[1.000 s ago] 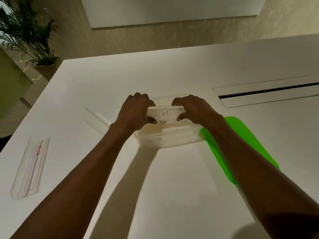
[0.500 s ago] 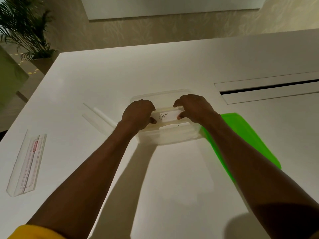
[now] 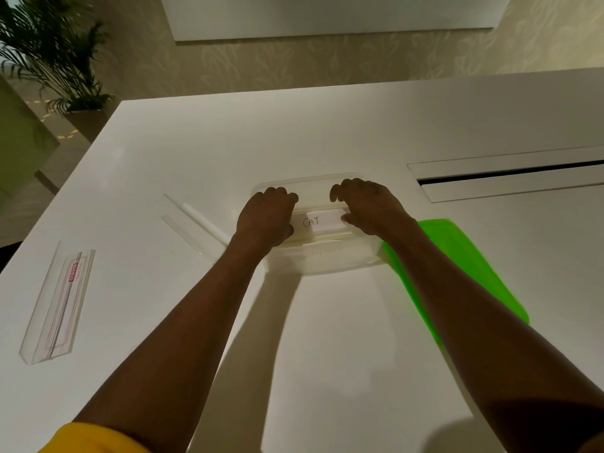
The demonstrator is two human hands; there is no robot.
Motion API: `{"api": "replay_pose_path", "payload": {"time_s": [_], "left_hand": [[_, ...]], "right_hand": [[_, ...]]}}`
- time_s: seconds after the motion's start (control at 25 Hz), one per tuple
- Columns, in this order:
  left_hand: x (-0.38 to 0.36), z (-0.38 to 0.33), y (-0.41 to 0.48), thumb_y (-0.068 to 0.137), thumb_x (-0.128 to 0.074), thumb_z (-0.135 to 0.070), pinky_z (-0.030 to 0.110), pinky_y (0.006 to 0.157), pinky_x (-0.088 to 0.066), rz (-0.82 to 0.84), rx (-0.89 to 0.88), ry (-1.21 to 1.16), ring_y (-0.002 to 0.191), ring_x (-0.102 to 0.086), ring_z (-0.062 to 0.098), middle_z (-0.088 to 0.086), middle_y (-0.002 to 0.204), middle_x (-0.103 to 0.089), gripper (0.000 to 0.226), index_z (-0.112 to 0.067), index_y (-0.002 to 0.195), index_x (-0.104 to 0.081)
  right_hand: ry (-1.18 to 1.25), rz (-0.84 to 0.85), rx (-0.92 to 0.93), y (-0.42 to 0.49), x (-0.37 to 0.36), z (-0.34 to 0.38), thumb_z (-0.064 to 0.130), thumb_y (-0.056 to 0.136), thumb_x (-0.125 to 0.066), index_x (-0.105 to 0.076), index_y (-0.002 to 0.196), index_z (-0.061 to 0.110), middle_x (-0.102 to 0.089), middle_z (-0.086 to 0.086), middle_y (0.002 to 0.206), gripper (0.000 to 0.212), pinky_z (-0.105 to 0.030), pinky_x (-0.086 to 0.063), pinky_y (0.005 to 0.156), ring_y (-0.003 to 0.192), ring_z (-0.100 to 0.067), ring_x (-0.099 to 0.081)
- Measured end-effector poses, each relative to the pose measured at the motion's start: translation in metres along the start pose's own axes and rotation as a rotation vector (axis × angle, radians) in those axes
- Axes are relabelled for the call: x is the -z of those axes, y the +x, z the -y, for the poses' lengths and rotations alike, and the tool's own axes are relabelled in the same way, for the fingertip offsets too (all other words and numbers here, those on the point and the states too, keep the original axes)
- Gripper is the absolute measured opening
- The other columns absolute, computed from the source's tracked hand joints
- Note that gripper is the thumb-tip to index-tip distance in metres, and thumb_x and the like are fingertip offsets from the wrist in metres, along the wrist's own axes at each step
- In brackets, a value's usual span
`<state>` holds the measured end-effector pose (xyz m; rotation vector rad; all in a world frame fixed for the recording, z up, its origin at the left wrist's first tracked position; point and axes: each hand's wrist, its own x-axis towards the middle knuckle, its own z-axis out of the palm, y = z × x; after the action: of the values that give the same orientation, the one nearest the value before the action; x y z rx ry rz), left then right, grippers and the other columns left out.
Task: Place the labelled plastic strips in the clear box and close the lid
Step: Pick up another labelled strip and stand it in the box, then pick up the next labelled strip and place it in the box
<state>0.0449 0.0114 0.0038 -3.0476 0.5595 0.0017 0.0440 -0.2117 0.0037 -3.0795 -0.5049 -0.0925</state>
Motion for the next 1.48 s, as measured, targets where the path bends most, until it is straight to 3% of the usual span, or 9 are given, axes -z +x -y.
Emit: {"api": "replay_pose_path", "payload": {"time_s": [0.16,0.28,0.52,0.76,1.08,1.28,1.4,1.48], "left_hand": [[0.009,-0.002,0.000,0.092,-0.065,-0.022,0.042,0.108,-0.042,0.040,-0.024,-0.053,0.130,-0.054,0.030,0.008,0.139,-0.059,0.057,-0.017,0.146,-0.051],[0.019,-0.005,-0.006,0.097,-0.061,-0.025,0.044,0.111,-0.038,-0.011,-0.004,-0.137,0.136,-0.051,0.030,0.009,0.145,-0.057,0.053,-0.016,0.148,-0.050],[0.036,-0.002,-0.043,0.102,-0.056,-0.032,0.044,0.115,-0.037,-0.256,0.016,-0.211,0.141,-0.049,0.028,0.003,0.155,-0.053,0.051,-0.017,0.151,-0.050],[0.032,0.061,-0.110,0.103,-0.054,-0.038,0.046,0.118,-0.035,-0.370,0.158,-0.286,0.147,-0.042,0.028,0.006,0.161,-0.045,0.055,-0.017,0.153,-0.048],[-0.002,0.187,-0.210,0.101,-0.059,-0.035,0.046,0.119,-0.038,-0.298,0.412,-0.282,0.148,-0.042,0.032,0.011,0.161,-0.045,0.057,-0.013,0.153,-0.048],[-0.022,0.243,-0.246,0.101,-0.058,-0.031,0.047,0.118,-0.038,-0.266,0.522,-0.357,0.147,-0.041,0.031,0.012,0.160,-0.046,0.055,-0.011,0.152,-0.048],[-0.034,0.268,-0.257,0.106,-0.048,-0.023,0.049,0.106,-0.048,-0.347,0.508,-0.448,0.131,-0.057,0.036,0.015,0.141,-0.063,0.040,-0.005,0.139,-0.058],[-0.041,0.277,-0.260,0.108,-0.045,-0.021,0.042,0.101,-0.050,-0.424,0.554,-0.575,0.121,-0.063,0.035,0.017,0.129,-0.069,0.035,-0.003,0.129,-0.065]], "right_hand": [[0.228,-0.014,-0.004,-0.002,0.005,-0.003,0.025,0.089,-0.075,-0.064,0.121,0.020,-0.067,0.002,0.118,0.033,-0.036,-0.049,0.094,0.111,-0.021,-0.062],[0.518,-0.098,0.009,-0.007,0.015,-0.003,0.017,0.091,-0.075,-0.068,0.115,0.008,-0.070,-0.007,0.111,0.027,-0.043,-0.052,0.094,0.102,-0.022,-0.065],[0.409,-0.279,-0.029,-0.023,0.027,0.041,0.027,0.098,-0.062,-0.060,0.129,0.019,-0.063,0.002,0.127,0.033,-0.042,-0.049,0.099,0.119,-0.021,-0.058],[0.510,-0.462,0.056,-0.033,0.040,0.160,0.028,0.098,-0.060,-0.059,0.133,0.018,-0.062,0.002,0.131,0.037,-0.036,-0.050,0.097,0.123,-0.020,-0.057],[0.588,-0.316,0.213,-0.020,0.014,0.329,0.031,0.098,-0.060,-0.059,0.134,0.017,-0.063,0.001,0.132,0.038,-0.038,-0.049,0.099,0.125,-0.020,-0.057],[0.625,-0.216,0.228,0.000,-0.017,0.404,0.031,0.098,-0.058,-0.060,0.131,0.019,-0.064,0.002,0.127,0.035,-0.034,-0.051,0.093,0.118,-0.018,-0.059],[0.704,-0.137,0.206,0.014,-0.032,0.437,0.034,0.098,-0.058,-0.060,0.129,0.017,-0.065,-0.001,0.123,0.035,-0.038,-0.054,0.091,0.114,-0.019,-0.061],[0.759,-0.073,0.161,0.021,-0.039,0.454,0.035,0.098,-0.059,-0.060,0.128,0.016,-0.064,-0.002,0.122,0.035,-0.041,-0.054,0.090,0.111,-0.021,-0.063]]}}
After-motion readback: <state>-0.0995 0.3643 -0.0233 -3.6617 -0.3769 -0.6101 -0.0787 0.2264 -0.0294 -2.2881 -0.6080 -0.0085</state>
